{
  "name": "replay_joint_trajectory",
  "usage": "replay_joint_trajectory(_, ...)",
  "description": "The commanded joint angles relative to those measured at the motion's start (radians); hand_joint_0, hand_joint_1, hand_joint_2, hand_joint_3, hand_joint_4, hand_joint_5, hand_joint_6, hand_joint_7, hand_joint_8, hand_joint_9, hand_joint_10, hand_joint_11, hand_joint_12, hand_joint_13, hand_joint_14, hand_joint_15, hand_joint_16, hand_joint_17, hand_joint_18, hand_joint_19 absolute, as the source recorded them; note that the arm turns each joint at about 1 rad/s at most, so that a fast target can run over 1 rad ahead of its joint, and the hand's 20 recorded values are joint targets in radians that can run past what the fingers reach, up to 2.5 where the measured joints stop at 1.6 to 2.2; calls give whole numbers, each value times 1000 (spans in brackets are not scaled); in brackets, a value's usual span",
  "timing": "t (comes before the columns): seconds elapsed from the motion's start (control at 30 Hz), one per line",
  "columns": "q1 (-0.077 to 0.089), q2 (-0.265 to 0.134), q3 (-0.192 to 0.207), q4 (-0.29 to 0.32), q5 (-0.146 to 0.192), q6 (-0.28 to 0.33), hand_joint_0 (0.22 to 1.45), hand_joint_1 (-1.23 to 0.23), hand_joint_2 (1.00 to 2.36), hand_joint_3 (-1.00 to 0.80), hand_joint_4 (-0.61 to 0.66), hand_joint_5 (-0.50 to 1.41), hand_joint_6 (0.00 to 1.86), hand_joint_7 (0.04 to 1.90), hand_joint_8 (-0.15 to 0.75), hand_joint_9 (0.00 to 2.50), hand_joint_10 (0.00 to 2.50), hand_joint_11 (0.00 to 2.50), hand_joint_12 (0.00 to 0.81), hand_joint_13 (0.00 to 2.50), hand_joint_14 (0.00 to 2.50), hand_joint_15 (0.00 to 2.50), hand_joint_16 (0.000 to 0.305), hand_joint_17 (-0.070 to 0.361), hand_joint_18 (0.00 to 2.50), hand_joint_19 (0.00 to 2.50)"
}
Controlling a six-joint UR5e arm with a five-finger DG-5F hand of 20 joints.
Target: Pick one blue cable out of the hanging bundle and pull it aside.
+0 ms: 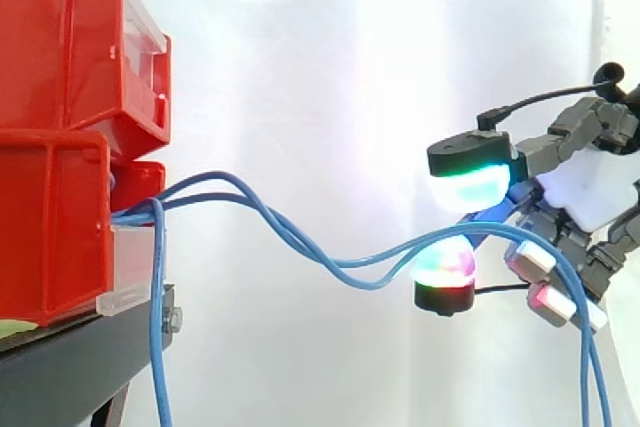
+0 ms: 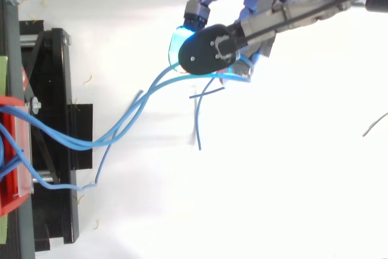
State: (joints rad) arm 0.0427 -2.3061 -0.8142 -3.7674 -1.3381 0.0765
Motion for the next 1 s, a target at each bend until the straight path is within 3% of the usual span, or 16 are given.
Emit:
replay_joint_trajectory(0.0, 17, -1, 1, 3, 0, 2, 492, -663, 1000, -491, 94, -100, 860, 683, 282, 1193, 25, 588, 377, 1069, 25, 626, 56, 127, 838, 724)
replay_joint_trajectory(0.33, 36, -1, -6, 3, 4, 8, 518, -804, 1001, -500, 82, -101, 859, 698, 268, 1176, 26, 596, 364, 1085, 25, 656, 54, 121, 837, 722)
replay_joint_trajectory(0.4, 39, -1, -13, 3, 4, 8, 573, -818, 1006, -406, 74, -102, 867, 708, 254, 1168, 25, 607, 351, 1070, 27, 661, 51, 114, 814, 734)
replay_joint_trajectory(0.77, 43, -1, -14, 0, 0, 57, 612, -828, 1012, -172, 25, -83, 911, 672, 277, 1214, 25, 593, 371, 1109, 25, 633, 57, 128, 885, 692)
replay_joint_trajectory(0.9, 43, 1, -6, 0, 2, 62, 624, -825, 1012, -216, 48, -86, 915, 659, 272, 1211, 23, 587, 366, 1103, 26, 641, 56, 125, 875, 690)
replay_joint_trajectory(0.97, 43, 1, 1, -5, 2, 65, 593, -789, 1008, -373, 57, -92, 903, 684, 252, 1190, 25, 615, 342, 1073, 27, 662, 49, 111, 819, 737)
